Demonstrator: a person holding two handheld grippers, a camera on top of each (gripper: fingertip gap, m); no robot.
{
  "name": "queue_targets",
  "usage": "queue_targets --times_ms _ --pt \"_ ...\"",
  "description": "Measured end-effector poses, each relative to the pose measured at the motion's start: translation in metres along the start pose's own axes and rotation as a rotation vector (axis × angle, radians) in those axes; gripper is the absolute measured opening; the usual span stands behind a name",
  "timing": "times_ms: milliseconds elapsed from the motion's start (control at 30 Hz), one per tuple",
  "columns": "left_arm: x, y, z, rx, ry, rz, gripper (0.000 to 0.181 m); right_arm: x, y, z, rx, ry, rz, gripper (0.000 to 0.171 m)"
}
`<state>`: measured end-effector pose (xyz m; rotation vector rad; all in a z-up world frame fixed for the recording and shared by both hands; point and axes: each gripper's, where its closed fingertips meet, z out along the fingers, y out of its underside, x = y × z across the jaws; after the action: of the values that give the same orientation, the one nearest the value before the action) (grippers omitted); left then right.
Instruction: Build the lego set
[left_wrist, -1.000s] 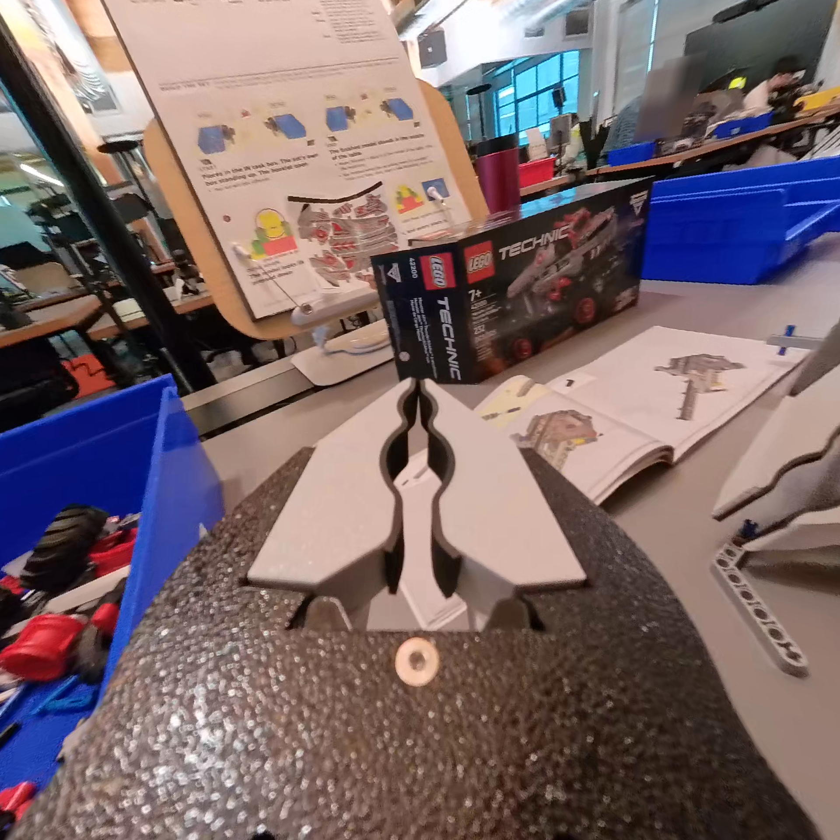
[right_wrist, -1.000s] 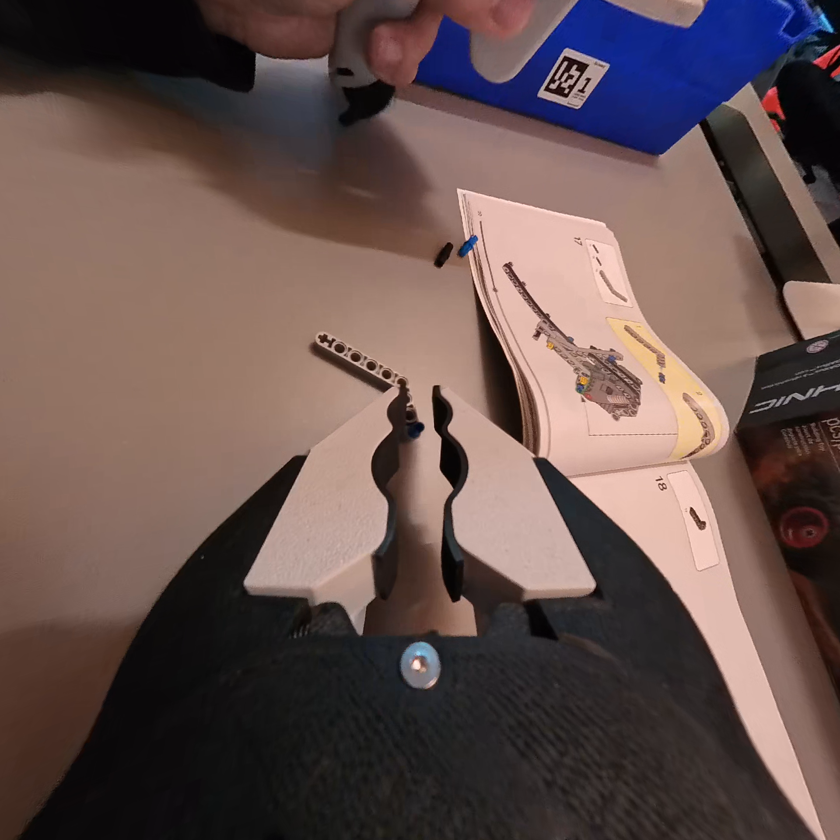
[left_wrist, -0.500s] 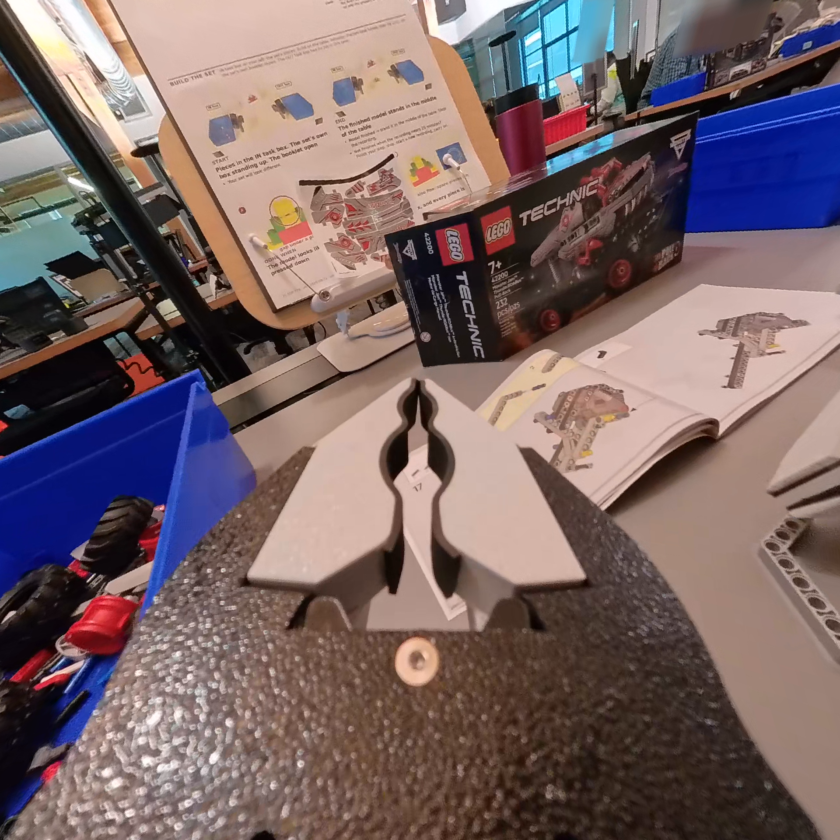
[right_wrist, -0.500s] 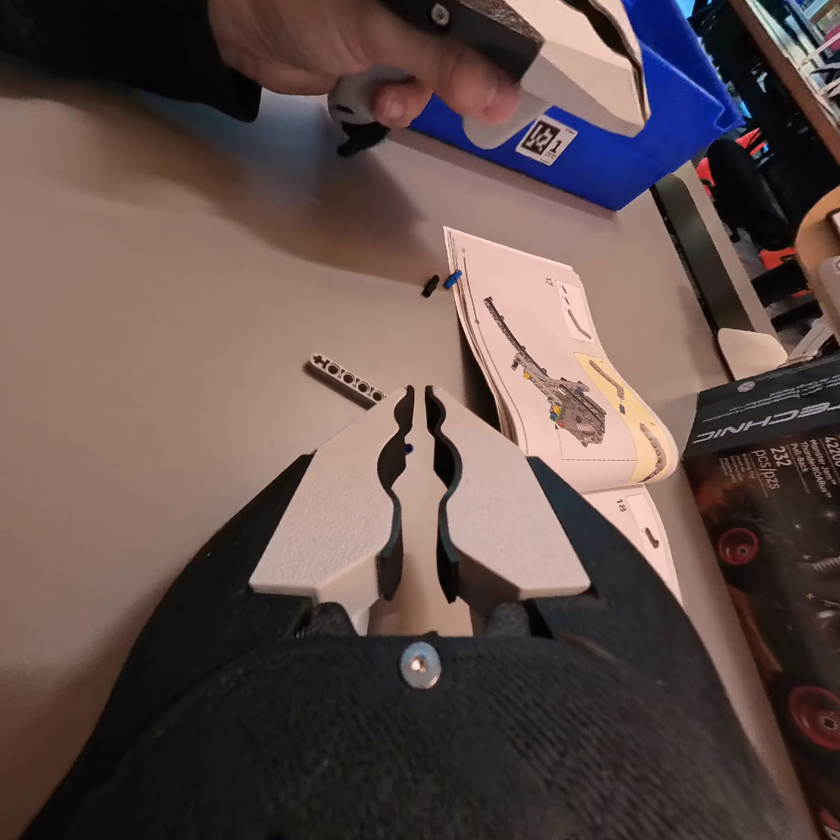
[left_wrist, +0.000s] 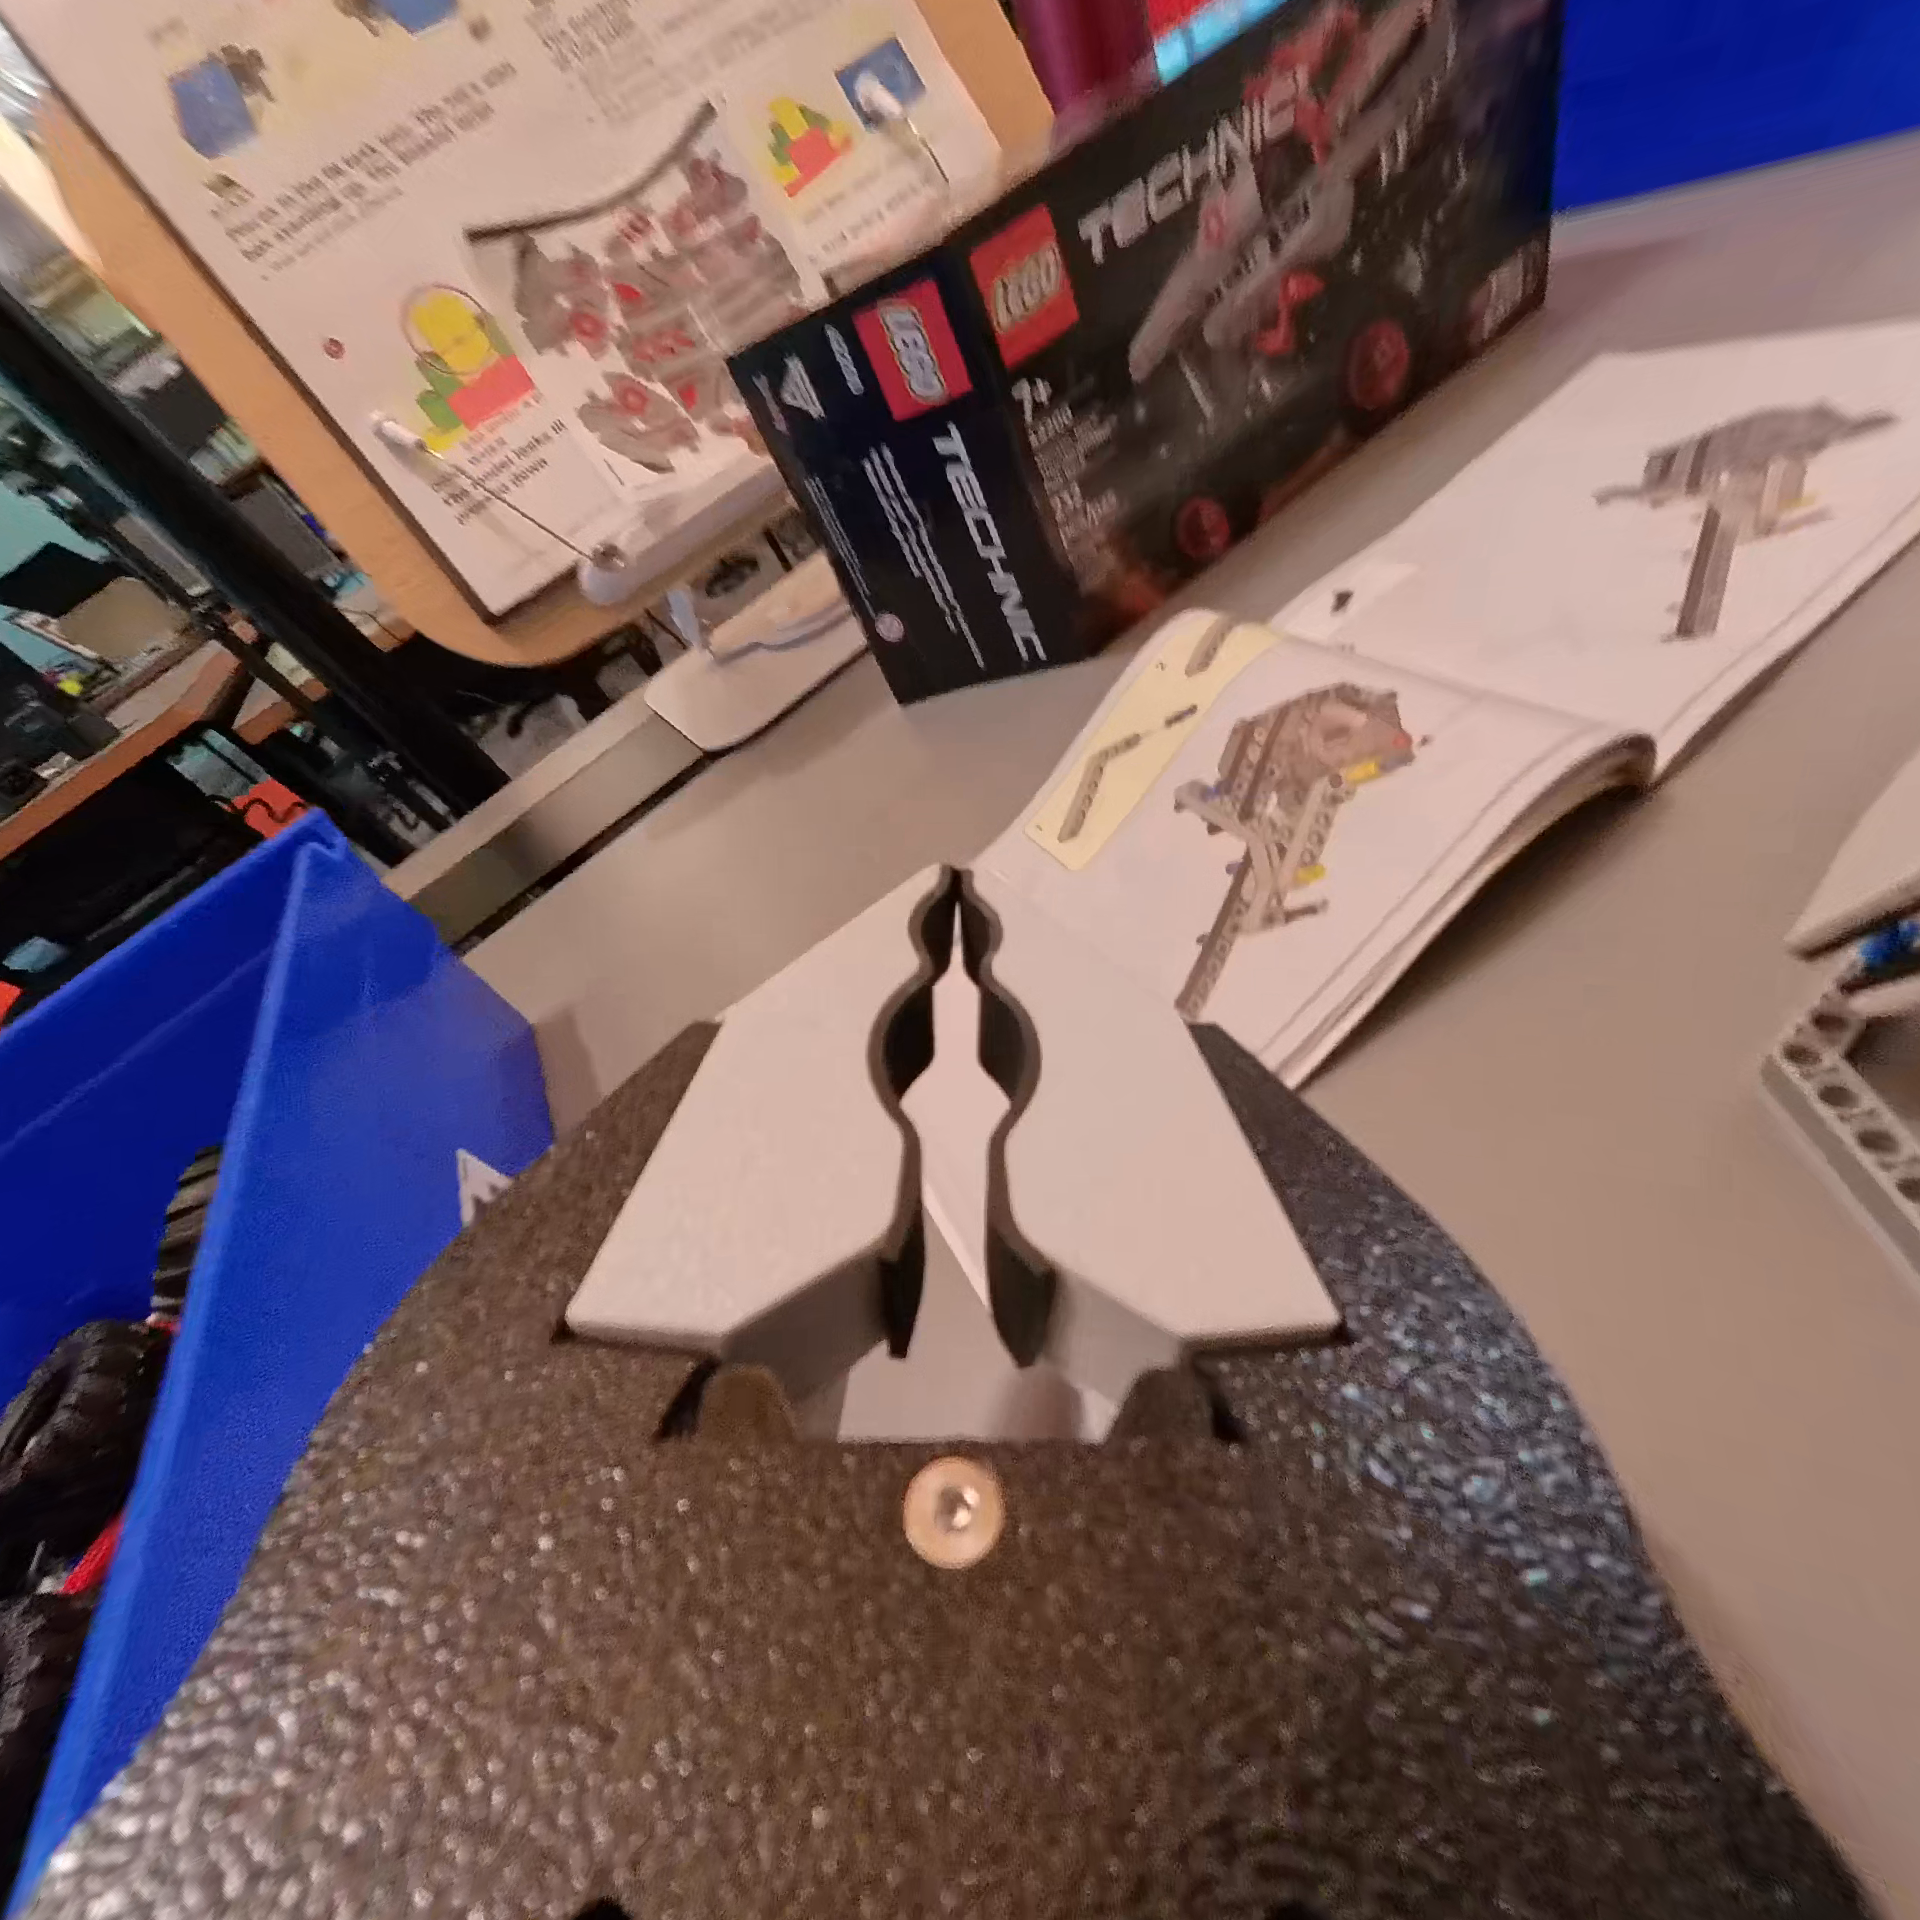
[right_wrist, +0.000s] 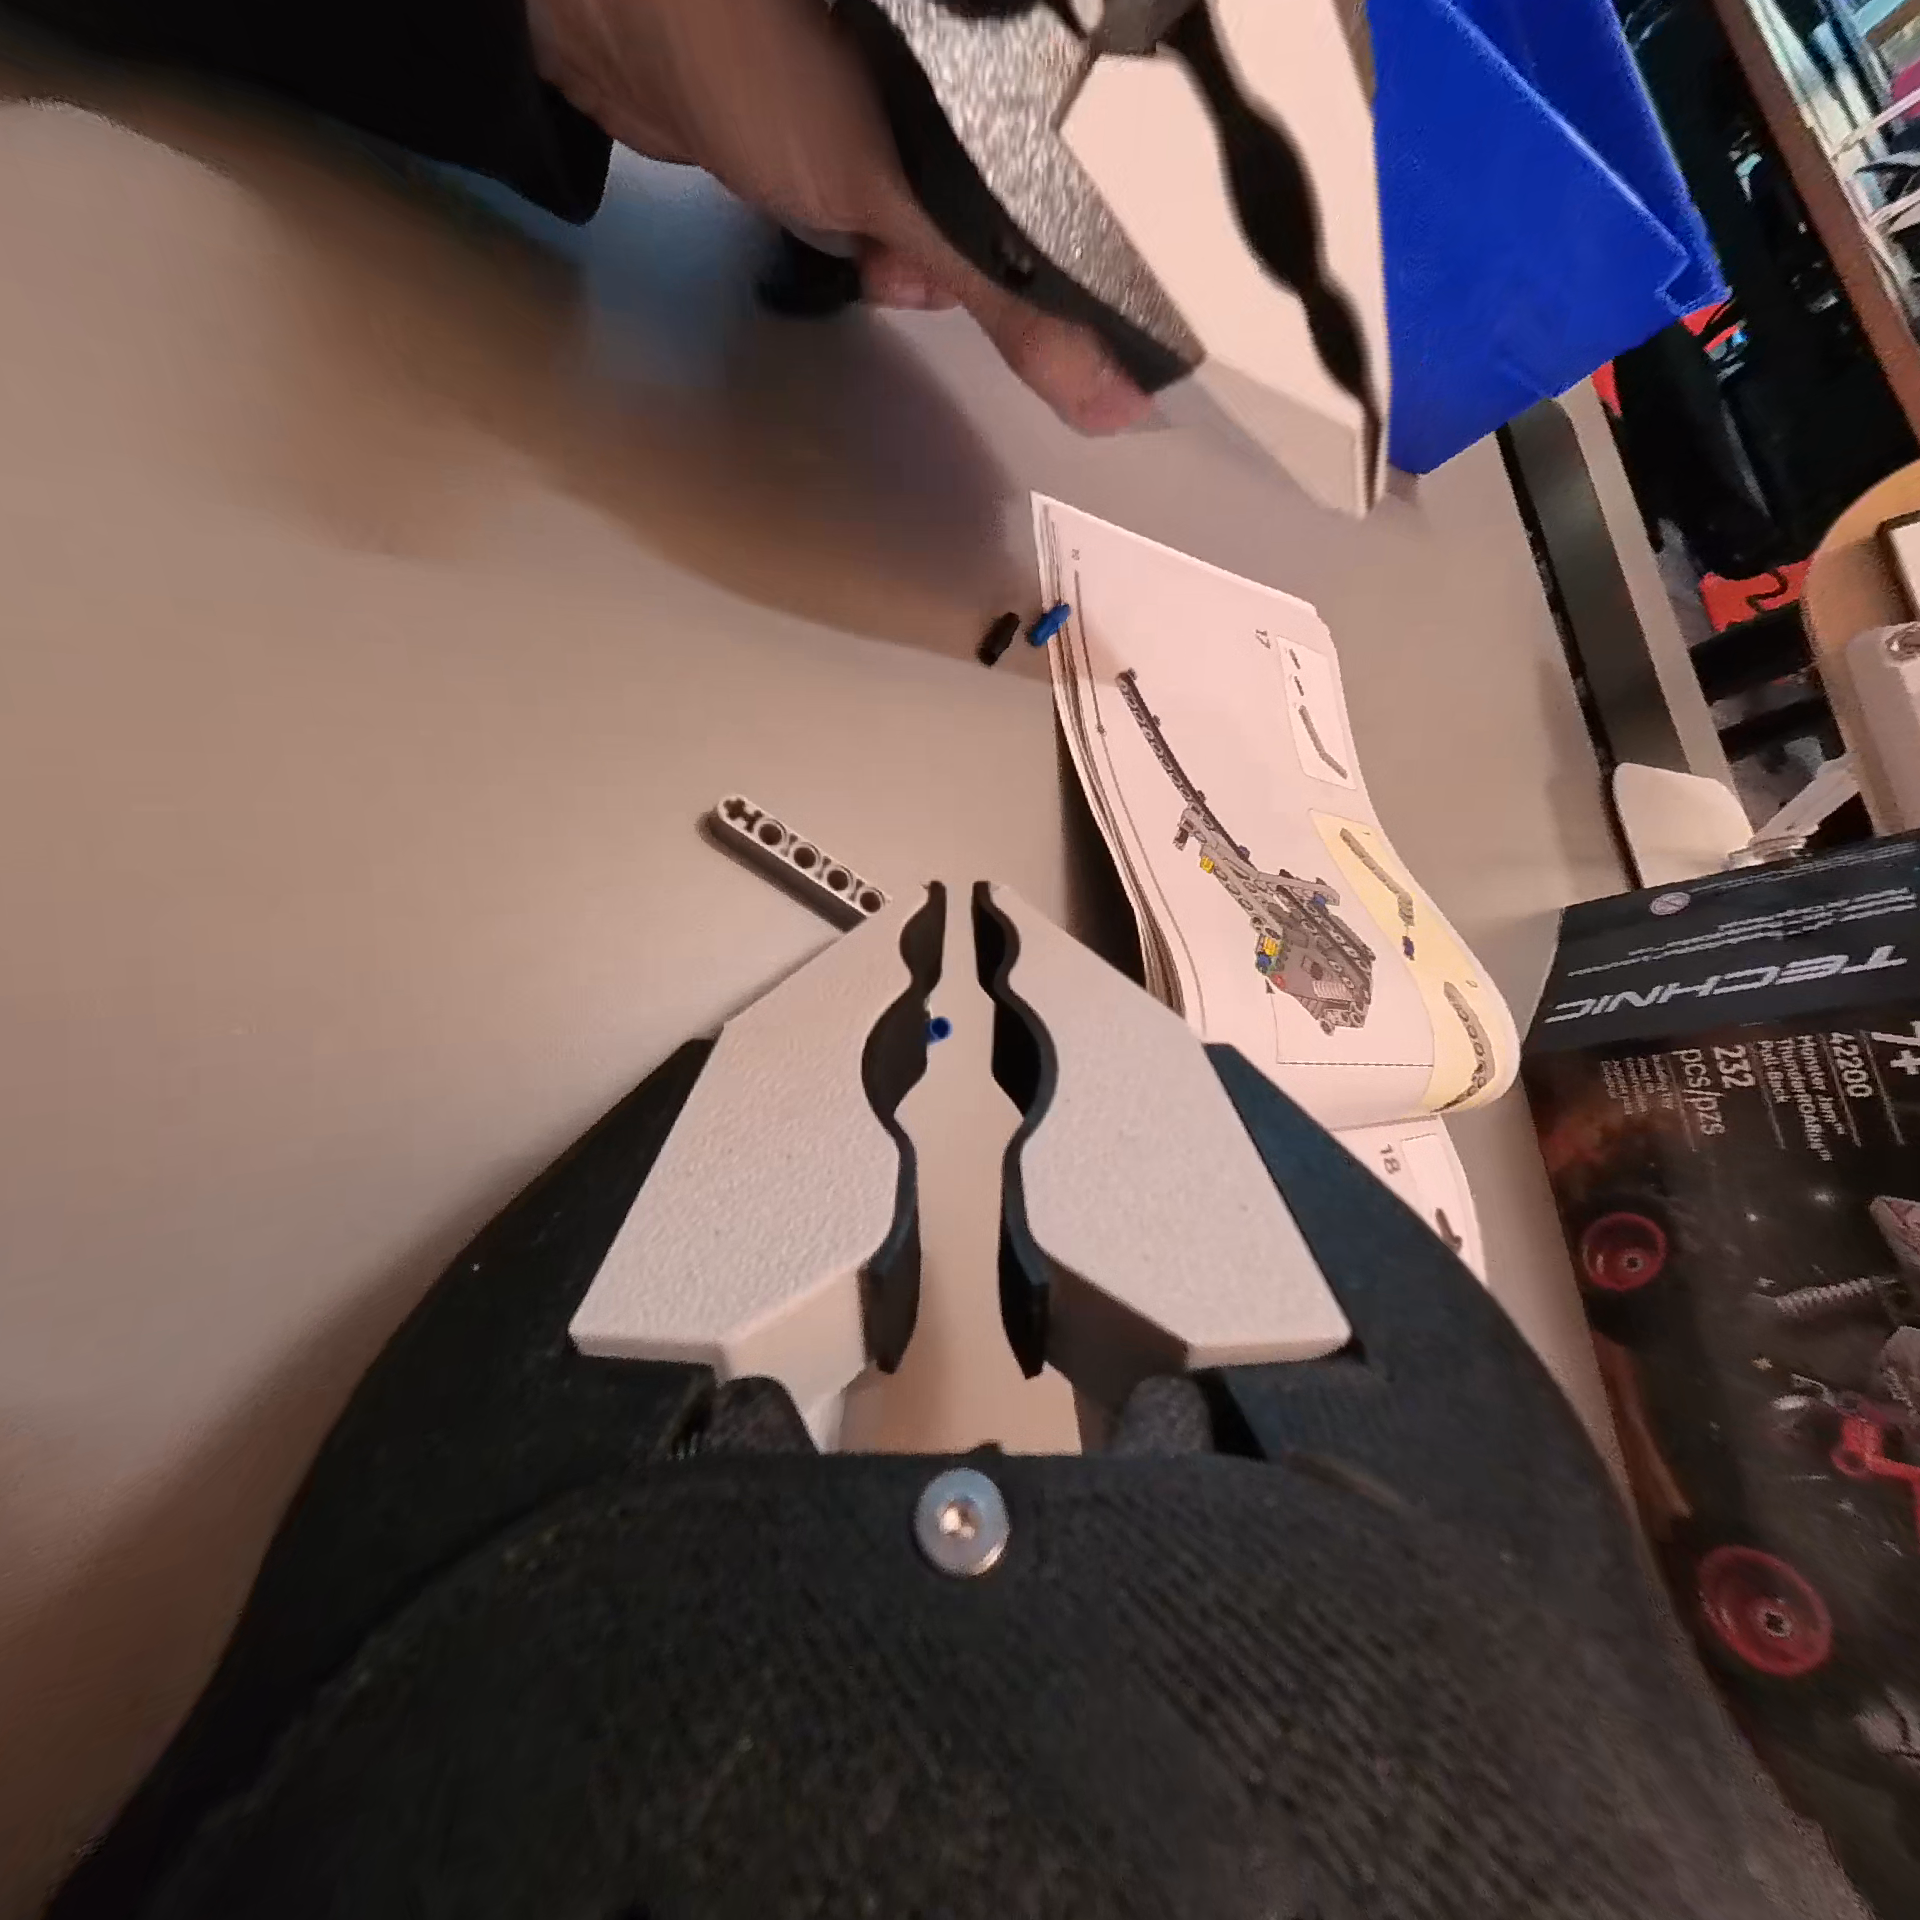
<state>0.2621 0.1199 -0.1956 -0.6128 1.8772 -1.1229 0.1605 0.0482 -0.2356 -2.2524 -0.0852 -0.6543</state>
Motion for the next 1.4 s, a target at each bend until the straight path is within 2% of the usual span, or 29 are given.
queue_targets --times_ms 133,367,433,733,1267,1400 --pt "0.006 0.013 0.009 -0.096 0.017 0.045 0.000 0.000 0.001 -0.001 -0.013 -0.001 0.012 0.003" --pt "0.008 0.061 0.013 -0.388 0.056 0.097 0.000 0.006 0.000 -0.005 0.004 0.033 0.039 0.003" --pt "0.005 0.068 0.011 -0.429 0.049 0.095 0.000 0.011 0.000 -0.006 0.009 0.055 0.056 0.003" --pt "0.000 0.074 0.006 -0.460 0.069 -0.014 0.000 0.020 0.011 -0.005 -0.026 0.098 0.082 0.001" --pt "-0.001 0.075 0.004 -0.462 0.079 -0.058 0.000 0.022 0.011 -0.006 -0.024 0.124 0.066 0.000" --pt "0.009 0.060 -0.005 -0.404 0.190 -0.060 0.000 0.025 0.009 -0.009 -0.007 0.137 0.067 0.000"
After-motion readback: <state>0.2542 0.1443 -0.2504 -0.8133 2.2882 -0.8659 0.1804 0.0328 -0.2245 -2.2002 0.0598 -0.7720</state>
